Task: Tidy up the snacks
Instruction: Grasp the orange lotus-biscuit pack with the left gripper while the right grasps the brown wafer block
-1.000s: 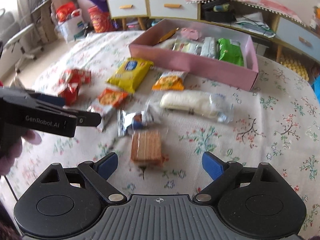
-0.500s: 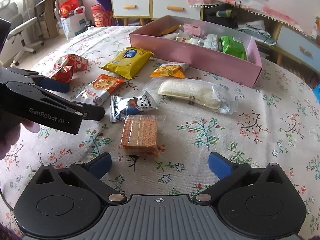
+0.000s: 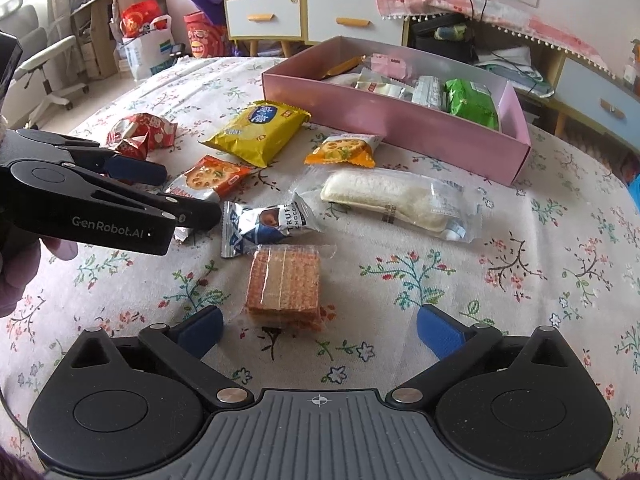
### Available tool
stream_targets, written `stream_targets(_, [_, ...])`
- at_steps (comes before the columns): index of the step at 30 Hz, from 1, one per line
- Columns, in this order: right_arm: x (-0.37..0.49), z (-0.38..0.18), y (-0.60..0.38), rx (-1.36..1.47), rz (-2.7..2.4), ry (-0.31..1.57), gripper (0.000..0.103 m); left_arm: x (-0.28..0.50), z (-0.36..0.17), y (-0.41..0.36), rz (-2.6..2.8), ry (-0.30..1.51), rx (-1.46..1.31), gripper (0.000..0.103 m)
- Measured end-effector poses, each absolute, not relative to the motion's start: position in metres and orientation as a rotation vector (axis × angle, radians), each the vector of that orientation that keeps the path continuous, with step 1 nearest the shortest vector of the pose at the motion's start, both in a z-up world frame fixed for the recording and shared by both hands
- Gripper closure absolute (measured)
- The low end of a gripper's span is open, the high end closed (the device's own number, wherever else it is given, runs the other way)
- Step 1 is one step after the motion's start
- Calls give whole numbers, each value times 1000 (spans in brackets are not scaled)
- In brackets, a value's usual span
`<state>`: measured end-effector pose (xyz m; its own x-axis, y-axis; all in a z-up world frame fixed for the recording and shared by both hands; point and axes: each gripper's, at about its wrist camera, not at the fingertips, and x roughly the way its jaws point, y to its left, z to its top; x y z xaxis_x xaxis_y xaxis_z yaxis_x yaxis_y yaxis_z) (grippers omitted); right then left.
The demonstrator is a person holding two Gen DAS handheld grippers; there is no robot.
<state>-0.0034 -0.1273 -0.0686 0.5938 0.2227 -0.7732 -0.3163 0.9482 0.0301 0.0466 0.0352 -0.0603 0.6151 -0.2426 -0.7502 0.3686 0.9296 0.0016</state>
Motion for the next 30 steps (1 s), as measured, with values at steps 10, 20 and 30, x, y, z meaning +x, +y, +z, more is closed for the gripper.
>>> stream_targets(10, [-4,-66,-121,-124,340,855,10,46,-57,31,-365,848,161,55])
stream_targets(20, [-6,-61,-115,-122,370,840,43,49,-54,31,-359,872,135,61])
stream_targets(30, [1,-52,-116,-65,376,869,70,52,-45,35,-354,905,75,67])
